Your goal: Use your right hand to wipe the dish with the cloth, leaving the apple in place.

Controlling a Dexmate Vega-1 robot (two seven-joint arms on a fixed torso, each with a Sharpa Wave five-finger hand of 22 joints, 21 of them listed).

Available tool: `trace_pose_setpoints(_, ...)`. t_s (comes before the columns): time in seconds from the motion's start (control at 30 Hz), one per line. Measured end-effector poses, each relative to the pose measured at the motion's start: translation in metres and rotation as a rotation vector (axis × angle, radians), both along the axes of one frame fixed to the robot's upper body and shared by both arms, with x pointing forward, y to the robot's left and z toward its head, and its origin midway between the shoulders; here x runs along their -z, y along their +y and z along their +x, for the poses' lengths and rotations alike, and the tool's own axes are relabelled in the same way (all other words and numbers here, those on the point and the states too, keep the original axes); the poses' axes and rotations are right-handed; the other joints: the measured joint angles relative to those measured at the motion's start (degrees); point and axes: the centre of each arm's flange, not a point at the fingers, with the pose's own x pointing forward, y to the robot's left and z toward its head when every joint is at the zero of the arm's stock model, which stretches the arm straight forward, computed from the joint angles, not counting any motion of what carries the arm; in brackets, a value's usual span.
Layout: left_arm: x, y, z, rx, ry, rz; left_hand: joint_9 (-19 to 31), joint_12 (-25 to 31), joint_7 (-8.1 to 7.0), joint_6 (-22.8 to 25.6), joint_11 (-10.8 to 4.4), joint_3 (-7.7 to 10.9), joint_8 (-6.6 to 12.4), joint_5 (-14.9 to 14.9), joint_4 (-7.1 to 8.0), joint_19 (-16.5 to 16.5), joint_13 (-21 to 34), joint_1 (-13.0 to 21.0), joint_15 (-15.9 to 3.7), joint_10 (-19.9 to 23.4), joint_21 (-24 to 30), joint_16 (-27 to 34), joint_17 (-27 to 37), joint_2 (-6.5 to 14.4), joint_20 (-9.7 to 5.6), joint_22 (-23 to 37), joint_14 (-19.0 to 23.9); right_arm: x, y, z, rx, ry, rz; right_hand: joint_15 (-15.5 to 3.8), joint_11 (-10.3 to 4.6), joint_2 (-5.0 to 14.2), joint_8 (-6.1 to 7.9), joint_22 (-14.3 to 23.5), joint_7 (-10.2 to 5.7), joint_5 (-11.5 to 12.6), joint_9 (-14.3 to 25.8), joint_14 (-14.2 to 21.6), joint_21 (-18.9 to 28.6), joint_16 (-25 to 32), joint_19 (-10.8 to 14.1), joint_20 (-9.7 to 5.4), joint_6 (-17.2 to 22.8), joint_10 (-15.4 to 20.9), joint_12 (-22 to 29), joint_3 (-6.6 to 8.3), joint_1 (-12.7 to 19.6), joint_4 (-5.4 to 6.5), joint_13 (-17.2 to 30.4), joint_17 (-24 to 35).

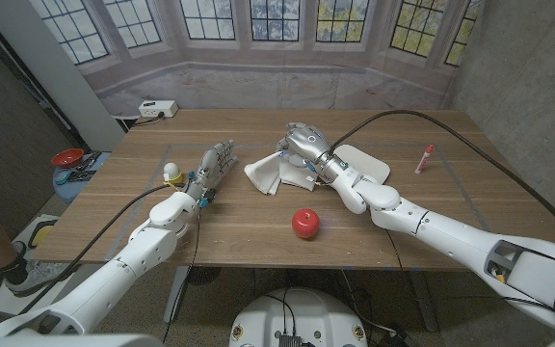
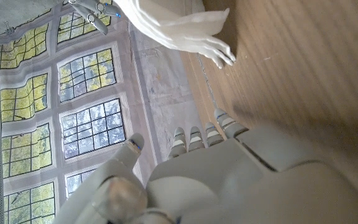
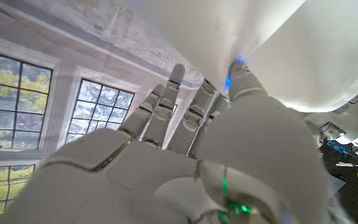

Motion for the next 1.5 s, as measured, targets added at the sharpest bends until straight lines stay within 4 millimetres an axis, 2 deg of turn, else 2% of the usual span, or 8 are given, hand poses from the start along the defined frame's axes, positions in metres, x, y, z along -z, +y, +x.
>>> trace_pose_setpoints(0.1,0.000,0.000,0.001,0.002,0.004,0.003,0.00,0.00,0.00,0.00,0.00,0.00,0.00,0.00,0.00,0.00,0.00,0.00,0.00,0.00,0.00,0.00,0.00,0.00,0.00,0.00,0.00,-0.002,-0.010,-0.001,0.015,-0.003,-0.002,0.00,0.00,0.00,-0.01,0.00,0.08,0.00,-0.01,0.00,0.00,0.00,0.00,0.00,-0.08,0.00,0.00,0.00,0.00,0.00,0.00,0.00)
trace_pose_setpoints(0.67,-0.002,0.002,0.007,0.001,0.012,0.007,0.00,0.00,0.00,0.00,0.00,0.00,0.00,0.00,0.00,0.00,0.00,0.00,0.00,0.00,0.00,0.00,0.00,0.00,0.00,0.00,0.00,-0.004,-0.023,0.000,0.056,0.010,-0.016,0.00,0.00,0.00,-0.22,0.00,0.10,0.00,-0.04,0.00,0.01,0.00,0.00,0.00,-0.10,0.00,0.00,-0.15,0.00,-0.15,0.25,0.00)
trace_pose_setpoints(0.73,-0.002,0.001,0.008,0.007,0.014,0.011,0.00,0.00,0.00,0.00,0.00,0.01,0.00,0.00,-0.01,0.00,0.00,0.00,0.00,0.00,0.00,0.00,0.00,0.00,0.00,0.00,0.00,-0.006,-0.031,-0.003,0.066,0.005,-0.011,0.00,0.00,0.00,-0.22,0.00,0.10,0.00,-0.04,0.00,0.01,0.00,0.00,0.00,-0.11,0.00,0.00,-0.15,-0.01,-0.15,0.25,0.00)
trace_pose_setpoints(1.17,-0.003,0.000,0.011,0.012,0.017,0.015,0.00,0.00,0.00,0.00,0.00,0.01,0.00,0.00,-0.50,0.00,0.00,0.00,0.00,0.00,0.00,0.00,0.00,0.00,0.00,0.00,0.00,-0.007,-0.037,-0.003,0.096,0.013,-0.021,0.00,0.00,-0.01,-0.39,0.00,-0.02,0.00,0.00,0.00,0.01,-0.23,0.00,0.00,0.01,0.00,-0.48,-0.39,-0.01,0.09,0.25,-0.01)
trace_pose_setpoints(1.2,-0.003,-0.001,0.011,0.016,0.018,0.018,0.00,0.00,0.00,0.00,0.00,0.01,0.00,0.00,-0.50,0.00,0.00,0.00,0.00,0.00,0.00,0.00,0.00,0.00,0.00,0.00,0.00,-0.011,-0.047,-0.007,0.104,0.002,-0.019,0.00,0.00,-0.01,-0.39,0.00,-0.02,0.00,0.00,0.00,0.01,-0.23,0.00,0.00,0.01,0.00,-0.48,-0.39,-0.01,0.09,0.25,0.00)
trace_pose_setpoints(1.5,-0.004,-0.001,0.013,0.018,0.021,0.019,0.00,0.00,0.00,0.00,0.00,0.01,0.00,0.00,-0.50,0.00,0.00,0.00,0.00,0.00,0.00,0.00,0.00,0.00,0.00,0.00,0.00,-0.015,-0.059,-0.010,0.132,-0.003,-0.021,0.00,0.00,-0.01,-0.51,0.00,-0.02,0.00,0.00,0.00,0.01,-0.51,0.00,0.00,0.01,0.00,-0.48,-0.54,-0.01,-0.07,0.25,-0.01)
